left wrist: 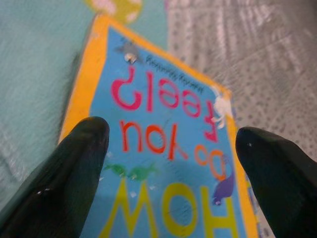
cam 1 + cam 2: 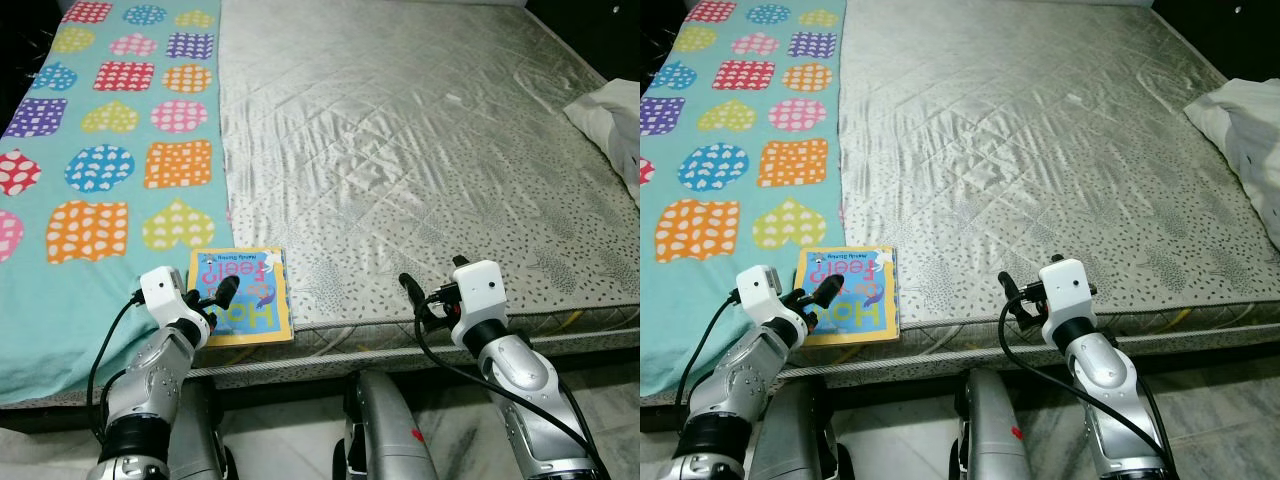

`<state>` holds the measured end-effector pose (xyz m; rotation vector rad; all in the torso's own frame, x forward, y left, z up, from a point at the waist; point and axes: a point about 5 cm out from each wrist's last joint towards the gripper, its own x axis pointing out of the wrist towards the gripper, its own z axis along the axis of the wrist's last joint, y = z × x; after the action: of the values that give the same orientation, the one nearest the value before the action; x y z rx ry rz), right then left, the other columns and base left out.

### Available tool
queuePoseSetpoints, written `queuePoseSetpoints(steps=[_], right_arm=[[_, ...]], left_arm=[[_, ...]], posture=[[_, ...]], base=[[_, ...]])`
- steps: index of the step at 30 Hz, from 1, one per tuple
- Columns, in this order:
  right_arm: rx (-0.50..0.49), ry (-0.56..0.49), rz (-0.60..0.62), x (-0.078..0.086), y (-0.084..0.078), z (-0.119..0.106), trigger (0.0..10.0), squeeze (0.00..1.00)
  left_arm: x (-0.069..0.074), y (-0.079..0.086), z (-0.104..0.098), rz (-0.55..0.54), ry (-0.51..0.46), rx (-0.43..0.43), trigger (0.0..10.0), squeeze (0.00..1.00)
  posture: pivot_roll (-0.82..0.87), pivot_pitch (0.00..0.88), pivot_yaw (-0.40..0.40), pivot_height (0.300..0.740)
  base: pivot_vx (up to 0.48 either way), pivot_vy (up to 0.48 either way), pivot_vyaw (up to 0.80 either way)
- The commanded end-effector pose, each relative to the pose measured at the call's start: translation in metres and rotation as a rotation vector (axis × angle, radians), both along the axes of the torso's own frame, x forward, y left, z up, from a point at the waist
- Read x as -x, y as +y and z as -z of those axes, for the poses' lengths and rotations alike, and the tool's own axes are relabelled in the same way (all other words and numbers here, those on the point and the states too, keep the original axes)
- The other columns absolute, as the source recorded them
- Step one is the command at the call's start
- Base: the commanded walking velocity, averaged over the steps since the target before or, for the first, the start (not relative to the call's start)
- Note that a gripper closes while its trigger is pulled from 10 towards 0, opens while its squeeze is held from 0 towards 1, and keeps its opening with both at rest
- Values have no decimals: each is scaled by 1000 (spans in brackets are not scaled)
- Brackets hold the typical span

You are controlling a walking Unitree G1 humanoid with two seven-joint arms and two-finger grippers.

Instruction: Clean up the room

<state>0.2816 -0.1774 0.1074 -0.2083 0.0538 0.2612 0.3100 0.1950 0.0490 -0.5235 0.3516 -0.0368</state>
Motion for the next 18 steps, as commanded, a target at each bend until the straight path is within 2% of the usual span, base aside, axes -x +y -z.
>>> queuePoseSetpoints(steps=[1,6,8,10,12,18], right_arm=[[11,-5,19,0,-6,-1,10000,0],[18,-3,25,0,-9,1,10000,0],[21,-2,28,0,-11,2,10000,0],[23,-1,29,0,-12,2,10000,0],[26,0,28,-1,-12,3,10000,0],[28,-2,25,-2,-12,3,10000,0]], left_arm=[[2,-1,8,24,43,9,10000,0],[9,-5,25,41,142,39,10000,0],[8,2,25,-8,139,55,10000,0],[9,9,25,-41,141,32,10000,0],[15,17,29,-63,155,15,10000,0],[20,27,28,-132,140,-9,10000,0]], posture=[[-179,144,-96,563],[-192,148,-92,563],[-192,149,-93,563],[-190,150,-94,563],[-187,151,-95,563],[-184,152,-94,563]], base=[[0,0,0],[0,0,0],[0,0,0],[0,0,0],[0,0,0],[0,0,0]])
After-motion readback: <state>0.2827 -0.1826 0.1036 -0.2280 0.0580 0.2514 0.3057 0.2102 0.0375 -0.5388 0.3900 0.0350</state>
